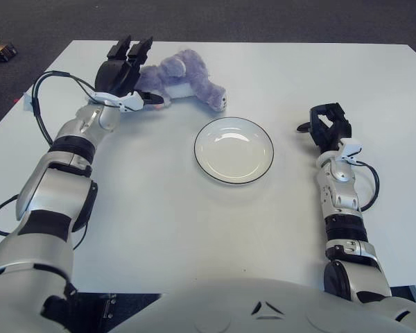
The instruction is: Put the doll into the plate.
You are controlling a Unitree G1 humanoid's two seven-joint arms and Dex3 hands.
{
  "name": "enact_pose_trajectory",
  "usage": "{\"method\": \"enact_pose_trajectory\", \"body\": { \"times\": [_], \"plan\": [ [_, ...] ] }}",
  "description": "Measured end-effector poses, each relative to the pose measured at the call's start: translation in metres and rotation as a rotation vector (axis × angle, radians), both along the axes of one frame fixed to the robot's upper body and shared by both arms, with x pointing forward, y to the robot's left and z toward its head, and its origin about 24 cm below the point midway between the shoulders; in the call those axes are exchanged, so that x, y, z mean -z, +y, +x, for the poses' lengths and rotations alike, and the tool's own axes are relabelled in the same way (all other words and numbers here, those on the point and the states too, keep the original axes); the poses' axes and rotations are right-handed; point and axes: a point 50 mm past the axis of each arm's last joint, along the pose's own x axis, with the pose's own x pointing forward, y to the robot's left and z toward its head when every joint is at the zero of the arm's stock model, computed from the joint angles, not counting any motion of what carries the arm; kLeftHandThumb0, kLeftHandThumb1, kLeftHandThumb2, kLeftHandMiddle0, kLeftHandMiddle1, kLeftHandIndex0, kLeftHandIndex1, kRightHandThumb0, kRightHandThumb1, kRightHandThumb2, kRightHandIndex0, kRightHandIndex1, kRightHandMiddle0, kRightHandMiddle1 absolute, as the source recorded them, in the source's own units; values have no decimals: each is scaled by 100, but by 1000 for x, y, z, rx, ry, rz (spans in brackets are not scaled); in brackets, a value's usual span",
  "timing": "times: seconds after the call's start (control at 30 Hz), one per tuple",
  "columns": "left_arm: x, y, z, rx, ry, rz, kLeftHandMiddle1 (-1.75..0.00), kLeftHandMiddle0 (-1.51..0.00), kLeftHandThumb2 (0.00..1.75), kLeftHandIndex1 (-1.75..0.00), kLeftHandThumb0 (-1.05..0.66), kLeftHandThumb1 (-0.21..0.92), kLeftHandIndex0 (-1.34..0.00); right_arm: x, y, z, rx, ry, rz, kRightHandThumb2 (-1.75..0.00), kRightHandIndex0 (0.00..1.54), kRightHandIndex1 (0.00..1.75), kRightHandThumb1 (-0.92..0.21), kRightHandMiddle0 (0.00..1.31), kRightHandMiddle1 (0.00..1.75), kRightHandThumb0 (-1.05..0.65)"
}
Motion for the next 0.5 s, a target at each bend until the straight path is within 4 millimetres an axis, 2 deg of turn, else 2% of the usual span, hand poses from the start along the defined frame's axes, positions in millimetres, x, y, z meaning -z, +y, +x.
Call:
{"method": "enact_pose_trajectory", "body": {
  "times": [0.5],
  "plan": [
    [3,-3,2,8,34,117,0,0,0,-6,-85,72,-14,0,0,-3,-2,0,-5,-37,73,139,-92,35,159,-35]
  ]
}}
